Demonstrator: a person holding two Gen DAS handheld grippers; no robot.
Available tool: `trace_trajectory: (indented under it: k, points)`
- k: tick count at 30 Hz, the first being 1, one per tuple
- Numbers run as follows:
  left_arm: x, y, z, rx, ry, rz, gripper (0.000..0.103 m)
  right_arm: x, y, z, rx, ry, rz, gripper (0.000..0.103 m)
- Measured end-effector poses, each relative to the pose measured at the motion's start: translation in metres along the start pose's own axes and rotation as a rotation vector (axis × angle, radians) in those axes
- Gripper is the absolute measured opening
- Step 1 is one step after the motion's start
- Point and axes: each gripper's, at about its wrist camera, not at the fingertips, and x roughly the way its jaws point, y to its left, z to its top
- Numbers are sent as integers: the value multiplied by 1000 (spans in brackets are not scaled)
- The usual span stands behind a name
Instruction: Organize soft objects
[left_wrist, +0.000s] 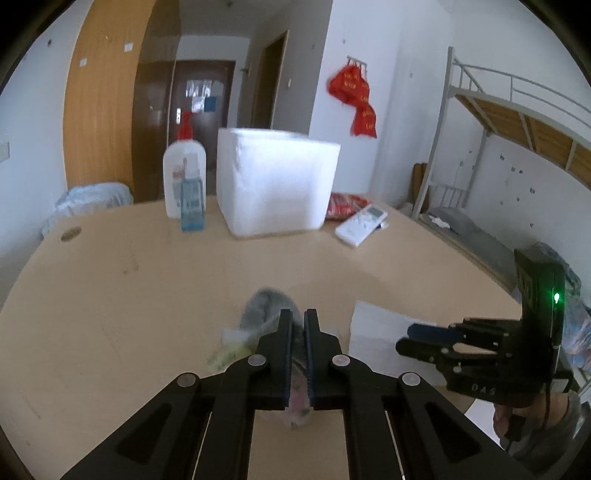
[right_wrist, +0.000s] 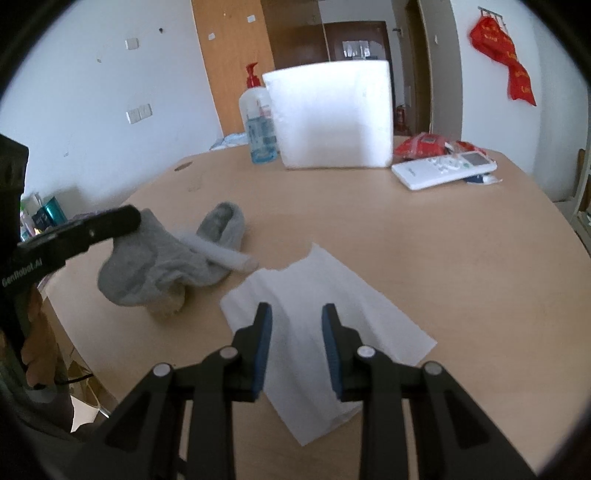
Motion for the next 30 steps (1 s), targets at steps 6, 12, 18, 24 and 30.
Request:
trace_trajectory:
  k: [6,12,18,24,30]
  points:
    - [-17,4,25,15,-83,16,1,-4,1,3,6,-19,12,32]
    - [-8,3,8,-6,38,-36,2,-7,6,3,-31,-27,10,32]
    - [-3,-7,-19,-7,135,-12,16,-6,4,3,-23,-22,3,32]
    - [-14,-7,-32,-15,100,44,73,-6,7,0,-31,-19,2,39]
    - [-8,-14,-37,-3,126,51,73,-7,6,-1,-27,-17,-4,41]
